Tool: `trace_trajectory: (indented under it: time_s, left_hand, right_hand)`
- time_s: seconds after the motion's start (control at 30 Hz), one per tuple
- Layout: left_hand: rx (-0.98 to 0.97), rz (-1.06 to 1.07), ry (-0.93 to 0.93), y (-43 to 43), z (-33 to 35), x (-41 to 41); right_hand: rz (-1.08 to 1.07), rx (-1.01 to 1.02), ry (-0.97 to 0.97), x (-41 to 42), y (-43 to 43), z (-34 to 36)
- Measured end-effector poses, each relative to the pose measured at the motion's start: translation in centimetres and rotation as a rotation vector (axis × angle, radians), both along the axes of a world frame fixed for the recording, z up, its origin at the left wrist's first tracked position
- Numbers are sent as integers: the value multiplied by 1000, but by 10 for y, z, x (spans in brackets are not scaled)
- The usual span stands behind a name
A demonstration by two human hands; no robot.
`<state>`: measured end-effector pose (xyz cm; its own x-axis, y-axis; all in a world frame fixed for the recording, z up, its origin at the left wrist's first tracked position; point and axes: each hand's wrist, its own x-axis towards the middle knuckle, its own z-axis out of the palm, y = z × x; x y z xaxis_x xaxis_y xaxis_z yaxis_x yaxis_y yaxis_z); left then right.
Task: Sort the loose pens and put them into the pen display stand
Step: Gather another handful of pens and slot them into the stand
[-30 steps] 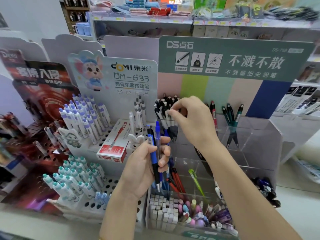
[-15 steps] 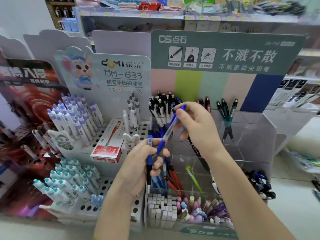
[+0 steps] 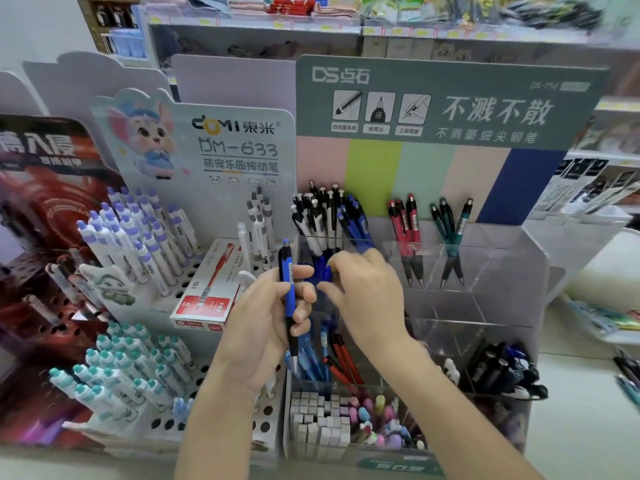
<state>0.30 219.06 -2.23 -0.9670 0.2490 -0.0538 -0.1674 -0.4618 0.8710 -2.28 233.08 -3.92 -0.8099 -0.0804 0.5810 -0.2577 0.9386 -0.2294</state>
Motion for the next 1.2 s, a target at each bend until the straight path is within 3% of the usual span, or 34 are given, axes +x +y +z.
trace_trajectory:
  time_s: [0.07, 0.23, 0.3, 0.4, 0.5, 0.57, 0.63, 0.73, 0.83, 0.9, 1.0, 1.2]
  left_hand:
    - [-41, -10, 12, 3, 2, -1]
    - [-175, -94, 104, 18, 5, -1]
    - [-227, -147, 143, 25, 6, -1]
    - [-251, -166, 107, 31, 5, -3]
    - [-233, -119, 51, 30, 2, -5]
    - [-209, -99, 29, 29, 1, -5]
    - [-206, -101, 20, 29, 1, -5]
    - [-212, -123, 19, 30, 1, -4]
    - [-217, -137, 23, 29, 1, -2]
    - [-215, -144, 24, 27, 0, -1]
    - [-200, -155, 25, 27, -3, 1]
    - [-180, -236, 70, 48, -6, 12]
  right_hand:
    - [38, -37, 21, -2, 6, 4]
    - [281, -711, -279, 12, 26, 38]
    - [341, -720, -371, 14, 29, 42]
    - [273, -843, -281, 11, 35, 49]
    - [148, -1142, 72, 2, 53, 70]
    - [54, -1033, 316, -7, 62, 80]
    - [7, -787, 366, -17, 60, 80]
    - [6, -469, 200, -27, 52, 65]
    - [-158, -115, -6, -34, 46, 55]
    - [-240, 1, -105, -37, 43, 53]
    - [-249, -32, -89, -33, 44, 49]
    - [-142, -445, 95, 15, 70, 42]
